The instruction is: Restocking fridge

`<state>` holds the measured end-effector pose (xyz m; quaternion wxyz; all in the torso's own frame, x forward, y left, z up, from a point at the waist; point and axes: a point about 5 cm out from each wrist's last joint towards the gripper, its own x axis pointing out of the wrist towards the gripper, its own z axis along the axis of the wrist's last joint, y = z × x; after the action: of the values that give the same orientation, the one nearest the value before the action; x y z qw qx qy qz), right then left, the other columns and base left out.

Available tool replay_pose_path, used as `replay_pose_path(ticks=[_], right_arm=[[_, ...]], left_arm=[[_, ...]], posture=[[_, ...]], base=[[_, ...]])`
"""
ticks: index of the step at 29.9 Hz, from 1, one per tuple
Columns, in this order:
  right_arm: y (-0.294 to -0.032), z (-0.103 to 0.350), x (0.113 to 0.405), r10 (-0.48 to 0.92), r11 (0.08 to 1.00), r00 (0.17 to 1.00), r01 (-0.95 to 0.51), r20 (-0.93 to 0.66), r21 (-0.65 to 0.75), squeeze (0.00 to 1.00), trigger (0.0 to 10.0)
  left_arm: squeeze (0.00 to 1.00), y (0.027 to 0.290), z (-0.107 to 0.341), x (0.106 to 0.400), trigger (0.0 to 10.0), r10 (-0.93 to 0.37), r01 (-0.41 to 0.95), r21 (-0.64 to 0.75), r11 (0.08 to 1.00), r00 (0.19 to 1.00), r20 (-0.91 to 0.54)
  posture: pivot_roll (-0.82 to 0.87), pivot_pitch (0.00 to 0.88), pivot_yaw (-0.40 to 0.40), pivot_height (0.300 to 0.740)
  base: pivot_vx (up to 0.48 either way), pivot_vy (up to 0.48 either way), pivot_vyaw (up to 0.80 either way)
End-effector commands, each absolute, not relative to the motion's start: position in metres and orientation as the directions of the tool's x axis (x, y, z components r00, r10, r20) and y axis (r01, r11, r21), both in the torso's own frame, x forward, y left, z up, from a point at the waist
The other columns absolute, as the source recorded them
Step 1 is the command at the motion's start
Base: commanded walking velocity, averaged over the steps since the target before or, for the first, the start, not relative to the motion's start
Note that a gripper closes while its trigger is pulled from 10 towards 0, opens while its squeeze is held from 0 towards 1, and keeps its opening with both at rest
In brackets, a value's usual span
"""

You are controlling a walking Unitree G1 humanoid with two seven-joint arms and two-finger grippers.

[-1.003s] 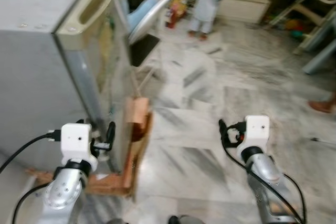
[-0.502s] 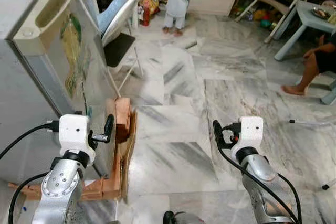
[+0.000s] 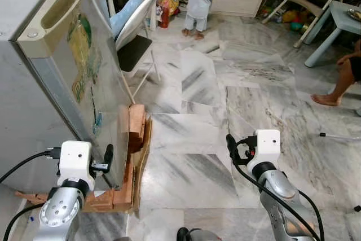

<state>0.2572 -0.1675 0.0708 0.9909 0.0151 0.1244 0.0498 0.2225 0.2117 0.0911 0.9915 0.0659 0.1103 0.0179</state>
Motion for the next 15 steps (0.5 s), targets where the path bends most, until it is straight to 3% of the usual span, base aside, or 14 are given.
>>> replay_pose_path(ticks=[1, 15], right_arm=[[-0.17, 0.071, 0.257, 0.099, 0.995, 0.963, -0.094, -0.253, 0.03, 0.0, 10.0], [-0.175, 0.069, 0.251, 0.093, 0.996, 0.96, -0.09, -0.266, 0.021, 0.0, 10.0]], left_arm=[[0.0, 0.214, 0.089, 0.224, 10.0, 0.061, -0.032, 0.133, 0.991, 0.974, -0.22], [0.0, 0.224, 0.103, 0.255, 10.0, 0.076, -0.051, 0.17, 0.984, 0.987, -0.142]], posture=[[0.07, 0.082, -0.085, 0.74], [0.05, 0.085, -0.085, 0.74]], base=[[0.0, 0.0, 0.0], [0.0, 0.0, 0.0]])
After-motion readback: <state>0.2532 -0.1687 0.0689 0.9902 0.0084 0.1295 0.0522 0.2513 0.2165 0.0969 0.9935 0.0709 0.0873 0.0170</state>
